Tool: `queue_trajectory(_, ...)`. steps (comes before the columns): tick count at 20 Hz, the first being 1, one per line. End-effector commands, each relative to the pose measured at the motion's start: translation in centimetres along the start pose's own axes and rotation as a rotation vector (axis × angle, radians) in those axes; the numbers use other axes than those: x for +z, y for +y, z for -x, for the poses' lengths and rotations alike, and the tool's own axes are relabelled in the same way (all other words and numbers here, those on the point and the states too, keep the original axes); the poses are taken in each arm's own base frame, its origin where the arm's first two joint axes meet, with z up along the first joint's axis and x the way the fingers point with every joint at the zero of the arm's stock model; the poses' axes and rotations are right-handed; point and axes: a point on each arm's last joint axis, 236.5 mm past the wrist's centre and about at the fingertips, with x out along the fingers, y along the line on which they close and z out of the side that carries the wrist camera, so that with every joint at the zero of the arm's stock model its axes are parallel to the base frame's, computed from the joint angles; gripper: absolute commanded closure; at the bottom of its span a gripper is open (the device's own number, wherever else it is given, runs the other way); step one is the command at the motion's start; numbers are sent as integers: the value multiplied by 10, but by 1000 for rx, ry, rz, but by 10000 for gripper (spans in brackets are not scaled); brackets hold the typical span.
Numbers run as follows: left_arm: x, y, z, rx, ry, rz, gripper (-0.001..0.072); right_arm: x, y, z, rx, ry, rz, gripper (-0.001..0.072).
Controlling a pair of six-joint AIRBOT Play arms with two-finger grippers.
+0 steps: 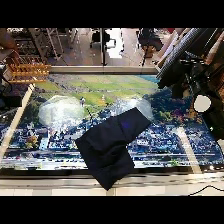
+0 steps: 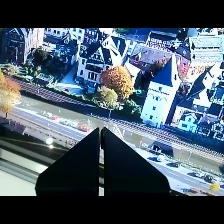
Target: Fold the clothes and pants, and hang the long-sleeved shirts on hangers.
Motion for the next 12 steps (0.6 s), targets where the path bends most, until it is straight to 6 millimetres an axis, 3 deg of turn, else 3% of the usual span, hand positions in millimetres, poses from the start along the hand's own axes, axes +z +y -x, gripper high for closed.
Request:
queue_trajectory(1,0,0,0,0,1,1,691,0,1,0,1,1,0,700)
queue_trajectory(12,1,-4,-3,-11,4,0,692,0,1,0,1,1,-1,700)
